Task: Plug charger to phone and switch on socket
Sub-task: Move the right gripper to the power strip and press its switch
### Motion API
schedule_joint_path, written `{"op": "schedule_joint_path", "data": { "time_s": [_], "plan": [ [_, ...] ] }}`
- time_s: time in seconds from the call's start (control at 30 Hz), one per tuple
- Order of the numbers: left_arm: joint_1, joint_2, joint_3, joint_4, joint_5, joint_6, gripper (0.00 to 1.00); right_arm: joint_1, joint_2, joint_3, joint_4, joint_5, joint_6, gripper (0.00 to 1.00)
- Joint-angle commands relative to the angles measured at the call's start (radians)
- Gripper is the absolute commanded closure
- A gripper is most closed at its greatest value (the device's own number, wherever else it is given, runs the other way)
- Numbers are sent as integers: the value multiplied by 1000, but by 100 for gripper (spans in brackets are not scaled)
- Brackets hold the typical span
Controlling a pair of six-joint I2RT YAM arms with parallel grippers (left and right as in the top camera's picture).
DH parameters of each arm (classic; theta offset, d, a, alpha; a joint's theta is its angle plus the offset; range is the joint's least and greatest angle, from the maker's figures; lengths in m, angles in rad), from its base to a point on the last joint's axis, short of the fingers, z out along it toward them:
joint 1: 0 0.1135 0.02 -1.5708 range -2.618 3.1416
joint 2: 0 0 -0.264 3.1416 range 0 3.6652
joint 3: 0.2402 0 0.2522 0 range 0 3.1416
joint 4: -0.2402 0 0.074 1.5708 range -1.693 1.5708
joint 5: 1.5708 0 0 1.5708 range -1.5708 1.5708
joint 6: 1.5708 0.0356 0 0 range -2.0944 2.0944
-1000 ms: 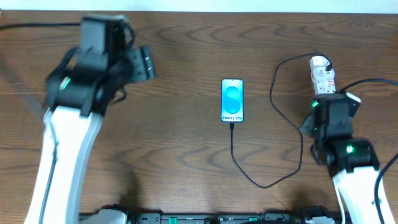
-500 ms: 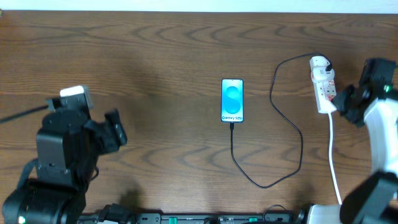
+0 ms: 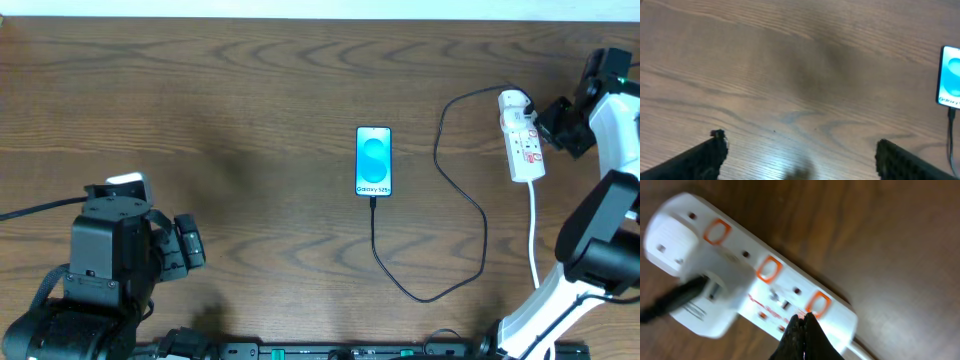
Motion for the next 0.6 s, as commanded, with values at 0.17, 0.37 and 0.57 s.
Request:
{"op": "schedule_joint_path", "data": {
  "time_s": [0.17,0.37,0.57],
  "plan": [
    [-2,-2,-1,-3,-13,10,2,-3,76,40,61,-73,-9,99],
    [-2,-2,-2,-3,-13,10,2,-2,98,40,102,-76,-5,99],
    [-2,-2,-2,-3,-13,10,2,-2,102,40,113,-76,-2,99]
  ]
}}
